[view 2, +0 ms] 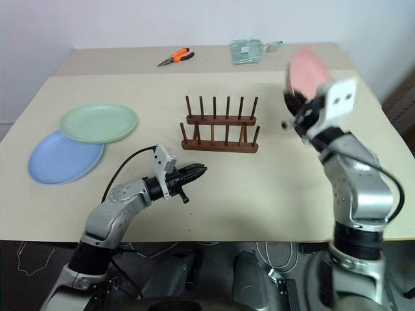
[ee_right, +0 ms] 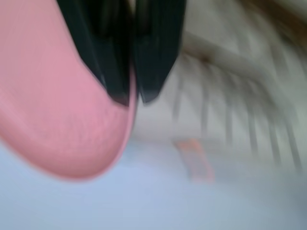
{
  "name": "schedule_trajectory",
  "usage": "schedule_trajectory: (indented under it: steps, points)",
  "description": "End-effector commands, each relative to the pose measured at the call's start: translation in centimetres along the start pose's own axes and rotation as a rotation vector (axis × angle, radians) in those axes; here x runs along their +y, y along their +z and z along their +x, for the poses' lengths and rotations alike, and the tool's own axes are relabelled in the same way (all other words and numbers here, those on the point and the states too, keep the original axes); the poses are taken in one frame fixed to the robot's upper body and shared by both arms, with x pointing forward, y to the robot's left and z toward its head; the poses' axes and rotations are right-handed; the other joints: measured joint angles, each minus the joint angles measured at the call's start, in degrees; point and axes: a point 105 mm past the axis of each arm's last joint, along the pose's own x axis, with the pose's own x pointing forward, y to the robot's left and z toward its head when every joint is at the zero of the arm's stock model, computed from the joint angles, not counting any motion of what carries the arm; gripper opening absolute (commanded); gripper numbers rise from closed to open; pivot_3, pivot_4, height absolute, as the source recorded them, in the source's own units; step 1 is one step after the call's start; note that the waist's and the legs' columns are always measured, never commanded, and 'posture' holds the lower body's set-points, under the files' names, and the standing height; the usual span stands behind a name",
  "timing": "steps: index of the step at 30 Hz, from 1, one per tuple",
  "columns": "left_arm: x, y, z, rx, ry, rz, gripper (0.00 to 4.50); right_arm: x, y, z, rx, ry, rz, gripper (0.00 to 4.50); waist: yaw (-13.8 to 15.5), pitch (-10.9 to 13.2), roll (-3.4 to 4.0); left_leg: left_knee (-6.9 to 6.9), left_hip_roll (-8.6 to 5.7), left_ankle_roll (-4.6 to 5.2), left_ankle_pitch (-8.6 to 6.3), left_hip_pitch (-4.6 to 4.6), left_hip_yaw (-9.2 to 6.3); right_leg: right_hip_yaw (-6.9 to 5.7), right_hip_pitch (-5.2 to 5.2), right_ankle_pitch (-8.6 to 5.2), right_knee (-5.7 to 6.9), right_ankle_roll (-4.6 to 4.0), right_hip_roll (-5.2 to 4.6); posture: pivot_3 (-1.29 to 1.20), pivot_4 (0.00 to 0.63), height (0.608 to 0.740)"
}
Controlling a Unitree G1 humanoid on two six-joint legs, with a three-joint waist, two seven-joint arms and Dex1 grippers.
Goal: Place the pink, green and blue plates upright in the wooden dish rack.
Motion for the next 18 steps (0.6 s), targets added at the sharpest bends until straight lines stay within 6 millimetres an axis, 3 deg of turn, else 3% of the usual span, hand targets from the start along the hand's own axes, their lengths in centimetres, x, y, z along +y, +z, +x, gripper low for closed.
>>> schedule_trajectory:
  steps: [1, 6, 18]
  points:
    - [0.4, 1.4, -0.8, -0.051, 0.020, 0.039, 0.46, 3.7, 3.7, 0.3, -0.183, 0.158, 0.328, 0.07, 0.4, 0.0, -0.03, -0.01, 0.00, -0.02, -0.02, -0.01, -0.11, -0.03, 0.01, 0.00, -0.03, -0.01, 0.04, 0.00, 0.150, 0.740]
    - [0.3, 1.5, -1.0, -0.056, 0.025, 0.046, 0.46, 5.7, 3.9, 1.2, -0.200, 0.209, 0.565, 0.07, 0.4, 0.0, 0.00, -0.01, -0.16, -0.01, -0.03, -0.05, -0.18, -0.07, 0.04, -0.01, -0.13, -0.05, -0.09, 0.00, 0.150, 0.740]
    - [-0.1, 1.9, -1.4, -0.077, 0.022, 0.039, 0.46, 4.0, 0.0, 2.0, -0.071, 0.060, 0.651, 0.07, 0.1, 0.0, 0.06, -0.02, -0.09, -0.01, -0.03, -0.06, -0.11, -0.04, -0.10, -0.01, 0.00, -0.04, -0.03, 0.00, 0.150, 0.740]
